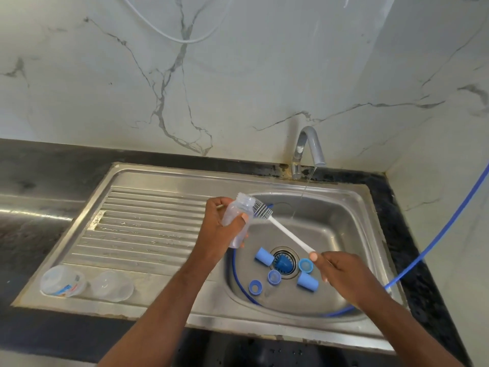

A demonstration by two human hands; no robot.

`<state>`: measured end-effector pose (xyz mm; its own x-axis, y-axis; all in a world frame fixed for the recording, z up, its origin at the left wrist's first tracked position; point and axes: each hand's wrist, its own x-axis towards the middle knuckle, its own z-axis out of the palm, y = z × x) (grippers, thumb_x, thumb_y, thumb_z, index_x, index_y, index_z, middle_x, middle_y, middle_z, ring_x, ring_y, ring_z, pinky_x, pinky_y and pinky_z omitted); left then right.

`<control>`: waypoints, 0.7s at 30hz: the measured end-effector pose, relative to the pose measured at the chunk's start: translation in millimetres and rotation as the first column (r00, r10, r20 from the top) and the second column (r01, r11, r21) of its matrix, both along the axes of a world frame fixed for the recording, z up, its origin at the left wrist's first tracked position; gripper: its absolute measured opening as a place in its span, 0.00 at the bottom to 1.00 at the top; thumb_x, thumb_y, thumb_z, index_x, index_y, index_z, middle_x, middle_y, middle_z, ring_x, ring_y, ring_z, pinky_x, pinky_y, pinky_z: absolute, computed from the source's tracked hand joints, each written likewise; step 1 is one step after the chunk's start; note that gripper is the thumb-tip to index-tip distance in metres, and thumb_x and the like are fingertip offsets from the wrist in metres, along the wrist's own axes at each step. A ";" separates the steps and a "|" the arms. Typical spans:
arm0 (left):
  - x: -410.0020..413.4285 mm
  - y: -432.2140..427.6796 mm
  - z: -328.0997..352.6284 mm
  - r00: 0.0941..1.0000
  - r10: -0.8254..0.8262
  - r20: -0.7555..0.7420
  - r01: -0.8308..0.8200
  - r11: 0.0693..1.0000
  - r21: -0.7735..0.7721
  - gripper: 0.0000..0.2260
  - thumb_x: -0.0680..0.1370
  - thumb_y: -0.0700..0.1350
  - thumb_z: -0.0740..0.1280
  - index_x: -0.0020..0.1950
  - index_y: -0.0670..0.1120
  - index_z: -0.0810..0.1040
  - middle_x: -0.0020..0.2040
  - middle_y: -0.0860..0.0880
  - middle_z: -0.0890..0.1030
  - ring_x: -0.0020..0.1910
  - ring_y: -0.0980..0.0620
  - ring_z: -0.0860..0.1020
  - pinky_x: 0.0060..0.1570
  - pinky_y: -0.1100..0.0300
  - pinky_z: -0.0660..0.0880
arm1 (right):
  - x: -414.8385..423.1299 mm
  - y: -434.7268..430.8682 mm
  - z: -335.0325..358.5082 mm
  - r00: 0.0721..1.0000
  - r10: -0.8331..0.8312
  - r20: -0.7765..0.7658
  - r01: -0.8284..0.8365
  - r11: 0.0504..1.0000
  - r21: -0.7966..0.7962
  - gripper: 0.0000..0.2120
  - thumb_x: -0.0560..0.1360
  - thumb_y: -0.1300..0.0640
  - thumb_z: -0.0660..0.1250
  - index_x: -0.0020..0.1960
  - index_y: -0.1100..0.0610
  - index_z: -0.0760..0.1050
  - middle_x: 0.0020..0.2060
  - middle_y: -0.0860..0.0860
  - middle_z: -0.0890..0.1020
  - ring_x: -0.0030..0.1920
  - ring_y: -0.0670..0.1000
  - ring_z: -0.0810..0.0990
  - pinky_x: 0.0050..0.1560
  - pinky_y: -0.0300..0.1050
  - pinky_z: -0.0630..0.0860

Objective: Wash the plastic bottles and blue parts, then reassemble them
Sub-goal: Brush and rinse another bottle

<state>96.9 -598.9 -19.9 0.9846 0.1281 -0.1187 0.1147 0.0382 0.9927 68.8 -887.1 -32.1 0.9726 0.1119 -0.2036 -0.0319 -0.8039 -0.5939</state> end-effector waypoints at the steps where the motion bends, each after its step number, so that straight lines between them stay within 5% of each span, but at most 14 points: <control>1: -2.5 -0.9 -1.2 0.999 -0.050 -0.021 0.048 0.994 -0.094 0.17 0.79 0.42 0.71 0.63 0.49 0.67 0.52 0.35 0.81 0.35 0.44 0.82 0.28 0.54 0.78 | 3.4 -1.7 -0.8 1.000 0.007 0.011 -0.007 1.000 0.006 0.34 0.73 0.28 0.54 0.33 0.59 0.72 0.23 0.46 0.72 0.26 0.44 0.69 0.35 0.46 0.70; 6: -6.3 8.6 1.7 0.973 -0.227 -0.029 0.203 0.913 -0.355 0.29 0.74 0.54 0.71 0.70 0.47 0.64 0.43 0.37 0.81 0.33 0.43 0.79 0.28 0.55 0.76 | 26.4 2.3 2.5 0.995 0.072 0.071 -0.065 0.993 -0.096 0.43 0.68 0.18 0.46 0.34 0.59 0.71 0.29 0.53 0.76 0.29 0.49 0.72 0.37 0.51 0.74; 16: -3.0 13.4 19.8 0.895 -0.446 -0.011 0.390 0.794 -0.467 0.33 0.67 0.62 0.77 0.60 0.41 0.71 0.41 0.40 0.81 0.32 0.47 0.78 0.28 0.58 0.76 | 40.2 11.1 9.1 0.987 0.081 0.137 -0.084 0.996 0.014 0.44 0.68 0.18 0.50 0.34 0.61 0.70 0.24 0.52 0.69 0.26 0.45 0.65 0.32 0.46 0.66; 19: 1.7 18.4 21.0 0.945 -0.324 -0.037 0.302 0.913 -0.273 0.25 0.74 0.55 0.71 0.64 0.42 0.72 0.45 0.40 0.82 0.37 0.45 0.80 0.33 0.55 0.79 | 38.5 6.2 5.4 0.990 0.042 0.132 -0.041 0.999 -0.013 0.36 0.71 0.23 0.52 0.35 0.56 0.73 0.28 0.53 0.76 0.27 0.46 0.71 0.34 0.50 0.72; 21: 5.6 22.8 21.3 0.985 -0.166 -0.055 0.170 0.982 0.086 0.16 0.75 0.53 0.73 0.60 0.51 0.76 0.47 0.49 0.83 0.42 0.49 0.82 0.39 0.57 0.80 | 31.6 0.2 8.4 0.985 -0.021 0.169 0.024 1.000 -0.020 0.32 0.73 0.25 0.51 0.35 0.52 0.75 0.28 0.49 0.77 0.28 0.47 0.75 0.35 0.51 0.74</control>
